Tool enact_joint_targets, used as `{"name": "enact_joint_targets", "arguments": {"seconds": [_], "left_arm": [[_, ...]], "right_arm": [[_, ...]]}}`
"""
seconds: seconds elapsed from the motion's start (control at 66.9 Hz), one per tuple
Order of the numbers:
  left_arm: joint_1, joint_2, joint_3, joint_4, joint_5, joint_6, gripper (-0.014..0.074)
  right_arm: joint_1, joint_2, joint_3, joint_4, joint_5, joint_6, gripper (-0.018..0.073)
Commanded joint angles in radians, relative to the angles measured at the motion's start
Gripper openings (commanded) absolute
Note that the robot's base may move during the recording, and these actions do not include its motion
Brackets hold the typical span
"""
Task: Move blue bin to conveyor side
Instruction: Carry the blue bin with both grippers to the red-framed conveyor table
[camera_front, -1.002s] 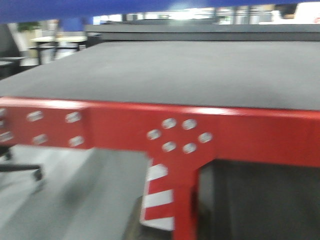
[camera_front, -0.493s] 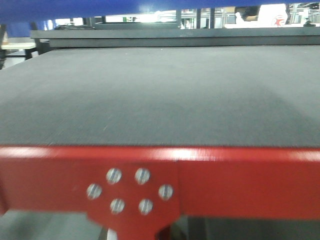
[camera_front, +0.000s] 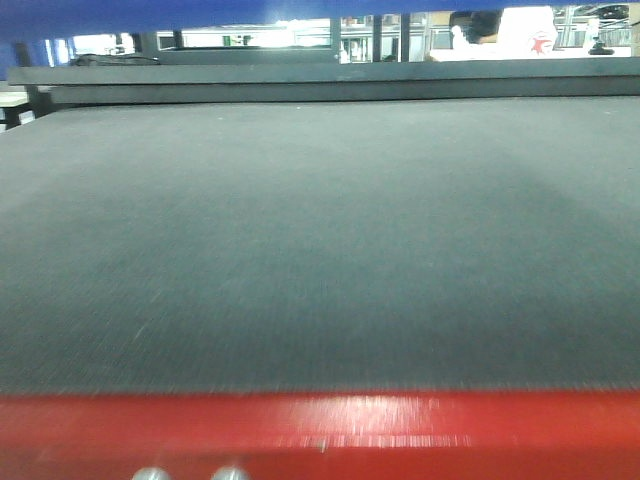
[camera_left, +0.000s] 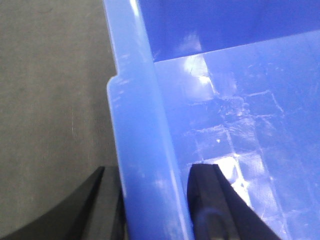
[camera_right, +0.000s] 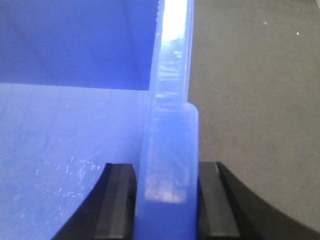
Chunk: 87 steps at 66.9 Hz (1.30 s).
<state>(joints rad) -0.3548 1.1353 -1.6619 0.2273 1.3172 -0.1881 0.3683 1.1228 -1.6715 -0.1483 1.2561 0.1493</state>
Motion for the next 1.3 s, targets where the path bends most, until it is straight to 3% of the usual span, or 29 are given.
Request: {"name": "enact_joint_targets", "arguments": {"seconds": [0.0,1.286], "left_arm": [[-0.016,-0.014,-0.016,-0.056,-0.096,0.020,-0.0017],[-0.016,-0.014,-0.016,-0.058,-0.096,0.020,-0.0017]], "right_arm": [[0.005,-0.015,-0.012,0.027,-0.150,-0.017,-0.0079],[0.005,-0.015,-0.012,0.027,-0.150,-0.017,-0.0079]]}}
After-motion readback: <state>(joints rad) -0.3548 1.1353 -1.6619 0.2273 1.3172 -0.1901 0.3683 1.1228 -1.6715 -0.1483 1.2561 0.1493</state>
